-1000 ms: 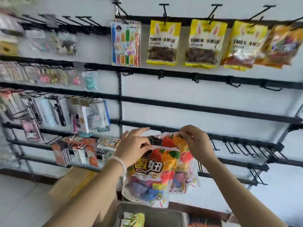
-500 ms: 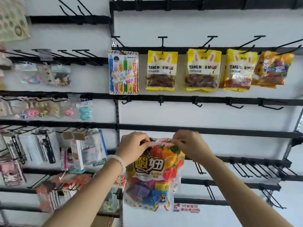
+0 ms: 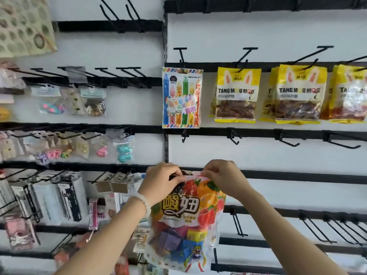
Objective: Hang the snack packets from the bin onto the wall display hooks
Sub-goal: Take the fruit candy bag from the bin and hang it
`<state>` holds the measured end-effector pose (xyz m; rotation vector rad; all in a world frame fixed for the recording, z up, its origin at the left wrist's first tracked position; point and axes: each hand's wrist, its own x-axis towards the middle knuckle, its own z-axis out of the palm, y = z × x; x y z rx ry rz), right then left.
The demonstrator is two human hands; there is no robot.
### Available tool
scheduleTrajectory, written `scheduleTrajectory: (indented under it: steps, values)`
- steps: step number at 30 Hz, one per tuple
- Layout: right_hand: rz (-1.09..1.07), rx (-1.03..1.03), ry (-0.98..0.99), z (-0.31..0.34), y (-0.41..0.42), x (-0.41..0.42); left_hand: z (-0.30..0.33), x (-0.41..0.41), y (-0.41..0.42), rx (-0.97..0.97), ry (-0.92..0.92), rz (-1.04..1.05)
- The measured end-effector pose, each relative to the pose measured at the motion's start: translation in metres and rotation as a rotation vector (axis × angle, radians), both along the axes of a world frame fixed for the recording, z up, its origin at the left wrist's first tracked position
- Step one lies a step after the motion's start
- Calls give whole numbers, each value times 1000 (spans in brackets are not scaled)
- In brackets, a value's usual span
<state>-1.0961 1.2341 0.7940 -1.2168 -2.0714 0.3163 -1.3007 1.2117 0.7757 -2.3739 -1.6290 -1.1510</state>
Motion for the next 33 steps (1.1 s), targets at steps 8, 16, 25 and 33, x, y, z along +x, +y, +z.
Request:
scheduleTrajectory:
  steps: [8, 16, 25, 33]
  values:
    - [-36, 164, -65, 22, 31, -23, 20, -25, 15, -15, 25, 96]
    - [-65, 160, -15, 33, 63, -27, 34, -34, 43, -12, 19, 138]
    - [-171, 210, 45, 42, 95, -37, 50, -52, 92, -14, 83, -5]
    - [-177, 215, 77, 42, 103, -47, 51, -64, 107, 24, 90, -71]
